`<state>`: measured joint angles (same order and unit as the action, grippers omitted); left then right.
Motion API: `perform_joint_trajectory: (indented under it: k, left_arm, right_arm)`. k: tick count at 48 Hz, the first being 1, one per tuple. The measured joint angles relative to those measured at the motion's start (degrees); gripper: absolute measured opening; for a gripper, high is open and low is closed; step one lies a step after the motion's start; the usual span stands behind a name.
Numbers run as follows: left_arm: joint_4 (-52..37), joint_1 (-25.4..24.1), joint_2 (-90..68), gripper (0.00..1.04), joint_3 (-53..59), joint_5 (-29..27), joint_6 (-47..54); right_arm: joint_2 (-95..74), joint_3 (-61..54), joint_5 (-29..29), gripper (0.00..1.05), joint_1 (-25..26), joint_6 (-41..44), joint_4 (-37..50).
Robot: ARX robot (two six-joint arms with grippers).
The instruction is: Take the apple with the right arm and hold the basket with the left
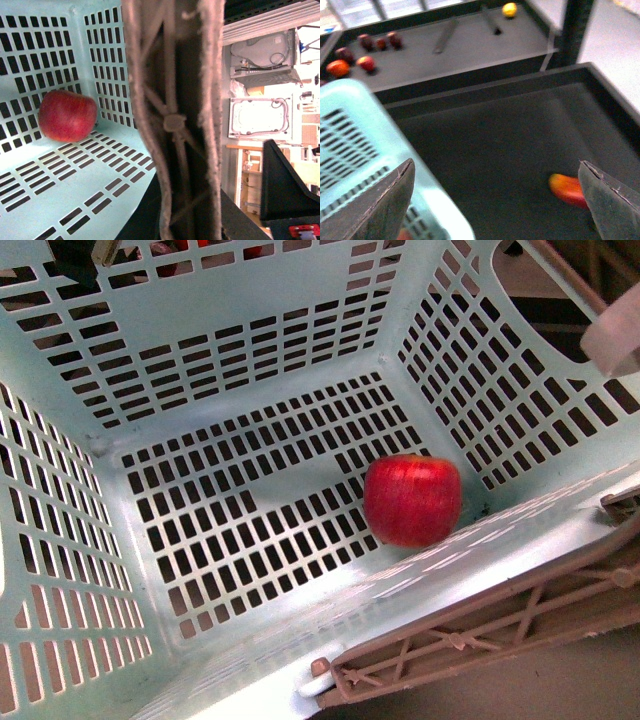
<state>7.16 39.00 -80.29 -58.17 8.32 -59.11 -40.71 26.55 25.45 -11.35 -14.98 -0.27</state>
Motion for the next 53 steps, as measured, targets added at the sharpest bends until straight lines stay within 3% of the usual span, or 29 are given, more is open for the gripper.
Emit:
perform_joint_trajectory:
  k: [6,13,26,53]
  left_arm:
    - [0.0,0.0,0.0,0.07,0.0,0.6,-0.1]
    - [0.0,0.0,0.0,0.07,0.0,0.8,-0.3]
    - [0.0,0.0,0.0,0.07,0.0,0.4,-0.2]
    - [0.0,0.0,0.0,0.07,0.0,0.3,-0.2]
  right_arm:
    - [6.1,-8.1,-17.4,0.74,4.7,9.1,15.6]
    - [9.0,-12.8,-24.4,0.53,8.6,13.0,17.9]
    - [15.2,-19.0,-25.3,0.02,11.1,14.4,17.8]
    - [25.7,-24.3,-25.3,0.02,11.2,14.7,12.7]
